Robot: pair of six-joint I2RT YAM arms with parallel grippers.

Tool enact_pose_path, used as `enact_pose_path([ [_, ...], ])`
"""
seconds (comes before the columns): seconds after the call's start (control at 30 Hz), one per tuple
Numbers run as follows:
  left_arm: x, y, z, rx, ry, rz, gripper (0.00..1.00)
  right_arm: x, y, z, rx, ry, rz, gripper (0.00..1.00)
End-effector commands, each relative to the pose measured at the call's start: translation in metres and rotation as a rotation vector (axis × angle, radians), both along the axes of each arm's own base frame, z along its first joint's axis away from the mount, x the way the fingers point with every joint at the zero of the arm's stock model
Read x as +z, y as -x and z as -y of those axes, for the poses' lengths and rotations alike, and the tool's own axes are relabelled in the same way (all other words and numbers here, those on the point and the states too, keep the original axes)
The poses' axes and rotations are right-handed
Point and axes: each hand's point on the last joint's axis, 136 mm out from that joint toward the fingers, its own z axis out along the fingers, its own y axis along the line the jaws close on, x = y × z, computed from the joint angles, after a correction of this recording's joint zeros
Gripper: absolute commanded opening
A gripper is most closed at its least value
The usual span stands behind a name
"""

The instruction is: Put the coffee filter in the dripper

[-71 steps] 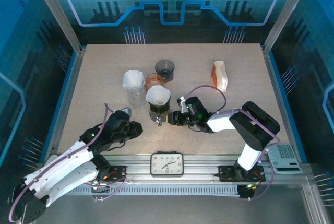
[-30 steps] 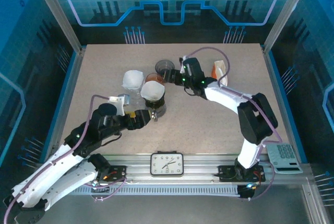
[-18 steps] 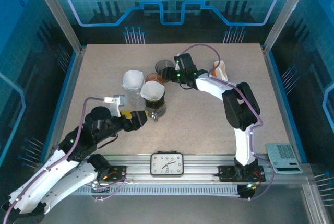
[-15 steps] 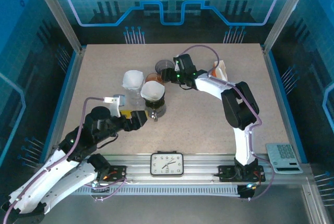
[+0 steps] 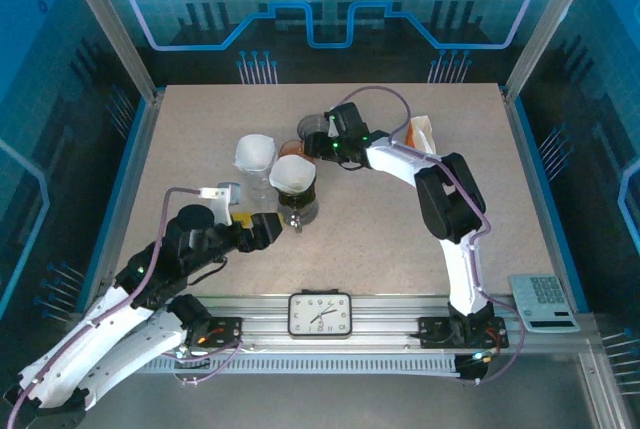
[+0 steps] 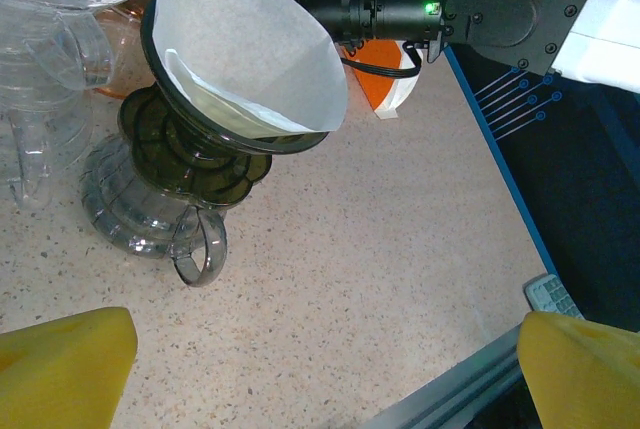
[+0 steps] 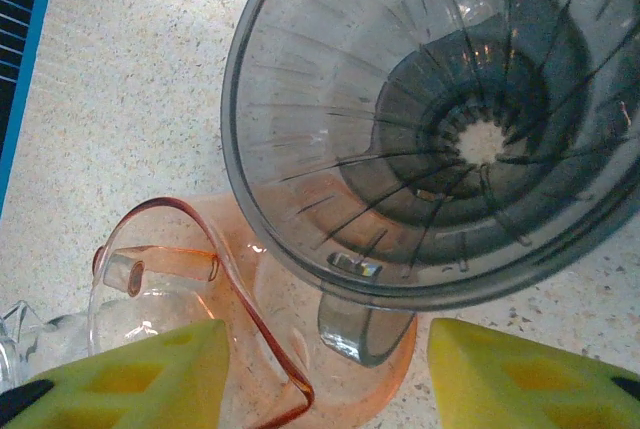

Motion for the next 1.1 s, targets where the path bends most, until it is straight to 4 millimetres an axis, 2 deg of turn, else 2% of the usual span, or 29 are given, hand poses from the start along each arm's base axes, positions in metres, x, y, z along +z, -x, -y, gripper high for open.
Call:
enact_pose_path([
  [0.0, -0.001, -0.001, -0.004, 0.014, -0.014, 0.015, 0.99, -0.010, 0.004, -0.005, 0.015, 0.052, -0.024, 0.54],
  [0.23, -0.003, -0.001, -0.005, 0.017, -0.013, 0.012, 0.99, -0.011, 0.004, -0.004, 0.008, 0.103, -0.019, 0.46],
  [0.57, -0.003, 0.000, -0.006, 0.020, -0.012, 0.014, 0.99, -0.010, 0.003, 0.002, -0.017, 0.154, -0.014, 0.31],
  [1.07, -0.004, 0.000, -0.006, 0.025, -0.005, 0.012, 0.99, 0.014, -0.005, 0.015, -0.071, 0.185, 0.047, 0.17],
])
